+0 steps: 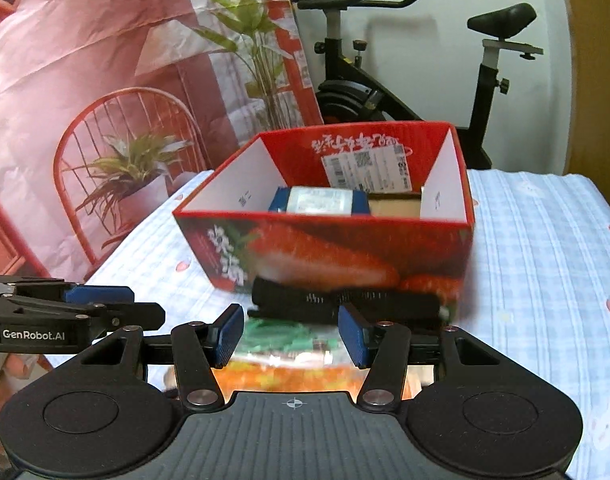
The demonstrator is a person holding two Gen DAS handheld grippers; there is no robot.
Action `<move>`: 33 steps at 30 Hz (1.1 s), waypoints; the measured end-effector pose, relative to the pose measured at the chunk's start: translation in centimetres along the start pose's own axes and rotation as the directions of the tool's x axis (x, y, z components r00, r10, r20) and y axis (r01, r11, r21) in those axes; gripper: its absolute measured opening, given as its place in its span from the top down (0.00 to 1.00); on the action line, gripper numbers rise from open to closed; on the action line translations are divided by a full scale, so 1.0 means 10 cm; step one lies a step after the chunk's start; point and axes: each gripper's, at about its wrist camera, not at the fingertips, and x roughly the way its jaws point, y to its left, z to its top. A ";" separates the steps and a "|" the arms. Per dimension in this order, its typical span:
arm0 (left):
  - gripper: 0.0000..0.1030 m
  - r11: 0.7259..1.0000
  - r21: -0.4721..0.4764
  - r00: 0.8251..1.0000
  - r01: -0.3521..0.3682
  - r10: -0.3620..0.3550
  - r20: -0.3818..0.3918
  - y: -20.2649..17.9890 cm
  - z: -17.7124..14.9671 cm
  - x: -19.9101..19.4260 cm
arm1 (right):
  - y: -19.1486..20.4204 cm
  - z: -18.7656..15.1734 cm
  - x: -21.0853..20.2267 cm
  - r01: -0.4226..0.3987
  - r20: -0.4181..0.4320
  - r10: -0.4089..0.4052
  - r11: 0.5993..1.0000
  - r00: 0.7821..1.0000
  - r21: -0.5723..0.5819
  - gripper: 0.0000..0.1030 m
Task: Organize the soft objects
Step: 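Lower the left tool onto the orange floral cloth and close on it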
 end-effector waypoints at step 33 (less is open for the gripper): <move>0.45 0.984 -0.152 0.977 0.097 -0.124 -0.176 0.03 -0.47 0.42 | -0.05 -0.70 0.12 0.041 -0.035 -0.042 0.999 0.999 -0.031 0.46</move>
